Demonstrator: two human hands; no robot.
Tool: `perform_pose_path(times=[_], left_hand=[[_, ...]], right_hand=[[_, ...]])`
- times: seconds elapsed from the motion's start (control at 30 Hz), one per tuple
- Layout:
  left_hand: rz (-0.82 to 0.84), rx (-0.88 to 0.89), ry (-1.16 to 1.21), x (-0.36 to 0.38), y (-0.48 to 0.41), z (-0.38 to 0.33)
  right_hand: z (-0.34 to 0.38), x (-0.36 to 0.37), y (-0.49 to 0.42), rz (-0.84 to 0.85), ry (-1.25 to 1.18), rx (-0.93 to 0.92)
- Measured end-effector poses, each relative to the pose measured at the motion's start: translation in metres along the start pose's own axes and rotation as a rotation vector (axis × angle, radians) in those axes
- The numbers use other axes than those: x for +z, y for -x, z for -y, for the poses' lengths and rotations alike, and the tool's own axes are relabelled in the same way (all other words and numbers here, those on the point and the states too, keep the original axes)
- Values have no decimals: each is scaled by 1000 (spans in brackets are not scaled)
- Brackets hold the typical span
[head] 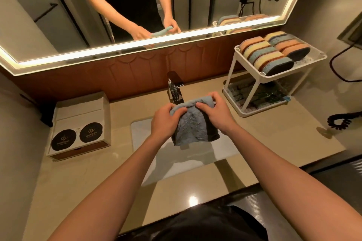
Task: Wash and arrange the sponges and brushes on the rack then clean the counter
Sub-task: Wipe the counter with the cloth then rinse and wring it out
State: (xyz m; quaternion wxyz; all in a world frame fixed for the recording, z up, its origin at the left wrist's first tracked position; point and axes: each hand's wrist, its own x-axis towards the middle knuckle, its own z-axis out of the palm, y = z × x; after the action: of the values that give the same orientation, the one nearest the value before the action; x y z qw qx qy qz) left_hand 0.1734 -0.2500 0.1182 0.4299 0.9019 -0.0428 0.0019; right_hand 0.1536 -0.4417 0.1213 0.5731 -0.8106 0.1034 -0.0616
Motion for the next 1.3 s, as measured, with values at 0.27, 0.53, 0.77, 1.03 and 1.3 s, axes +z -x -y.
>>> perform_pose_path(times=[0.27, 0.53, 0.77, 1.03, 1.3], left_hand=[[401, -40, 310, 93, -8, -59], [522, -56, 246, 208, -4, -122], [704, -156, 328, 289, 1, -168], [816, -377, 373, 348, -3, -185], [518, -136, -169, 368, 2, -148]], right_hand=[[-52, -112, -5, -174, -55, 49], [-114, -220, -17, -254, 6, 160], [-167, -302, -17, -290, -17, 213], [-222, -351, -24, -221, -34, 326], [-243, -330, -38, -106, -53, 348]])
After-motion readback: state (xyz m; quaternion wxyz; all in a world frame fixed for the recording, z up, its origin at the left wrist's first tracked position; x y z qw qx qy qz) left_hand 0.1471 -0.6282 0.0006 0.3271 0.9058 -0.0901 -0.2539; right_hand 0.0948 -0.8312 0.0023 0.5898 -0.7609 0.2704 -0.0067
